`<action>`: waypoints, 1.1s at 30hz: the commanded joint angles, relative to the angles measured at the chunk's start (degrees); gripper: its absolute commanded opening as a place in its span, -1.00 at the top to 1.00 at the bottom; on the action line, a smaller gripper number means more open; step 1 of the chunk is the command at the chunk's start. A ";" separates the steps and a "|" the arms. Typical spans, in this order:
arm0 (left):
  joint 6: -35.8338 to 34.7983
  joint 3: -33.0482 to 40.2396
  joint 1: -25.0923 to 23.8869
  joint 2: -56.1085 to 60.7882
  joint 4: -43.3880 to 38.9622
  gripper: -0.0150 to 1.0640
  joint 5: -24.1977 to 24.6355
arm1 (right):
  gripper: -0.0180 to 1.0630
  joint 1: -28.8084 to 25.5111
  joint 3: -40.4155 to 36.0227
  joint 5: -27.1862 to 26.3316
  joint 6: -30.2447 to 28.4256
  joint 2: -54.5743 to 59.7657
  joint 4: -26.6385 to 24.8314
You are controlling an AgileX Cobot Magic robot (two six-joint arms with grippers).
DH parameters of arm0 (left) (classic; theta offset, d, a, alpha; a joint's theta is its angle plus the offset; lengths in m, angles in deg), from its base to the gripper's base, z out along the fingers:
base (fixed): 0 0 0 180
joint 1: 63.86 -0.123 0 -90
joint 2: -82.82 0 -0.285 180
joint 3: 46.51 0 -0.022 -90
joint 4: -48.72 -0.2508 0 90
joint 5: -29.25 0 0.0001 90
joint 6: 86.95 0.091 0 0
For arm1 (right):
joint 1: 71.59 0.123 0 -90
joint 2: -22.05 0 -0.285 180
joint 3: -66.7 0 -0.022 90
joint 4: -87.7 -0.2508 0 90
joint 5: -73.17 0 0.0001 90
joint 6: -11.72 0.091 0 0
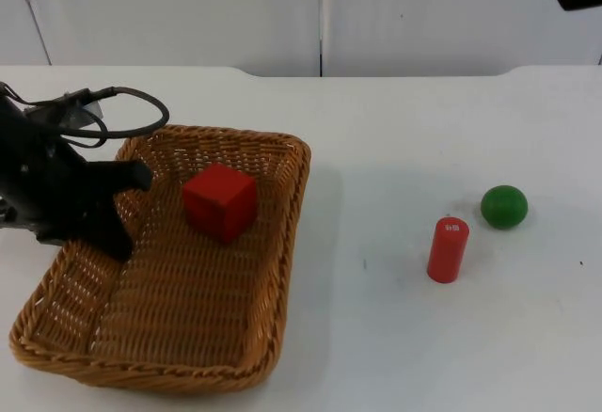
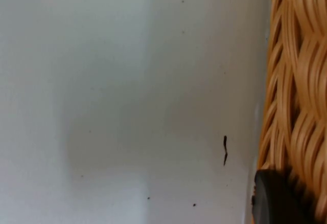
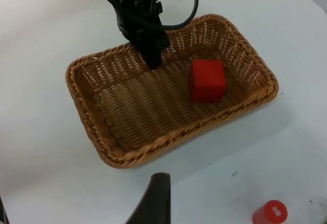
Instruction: Pick up the basket with the left hand and place the object to the left of the red cylinder into the basket with the right hand.
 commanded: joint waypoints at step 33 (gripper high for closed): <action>-8.52 -0.20 -0.08 11.62 -10.08 -0.65 0.65 | -0.56 -0.06 -0.31 -2.09 -0.19 -2.36 0.14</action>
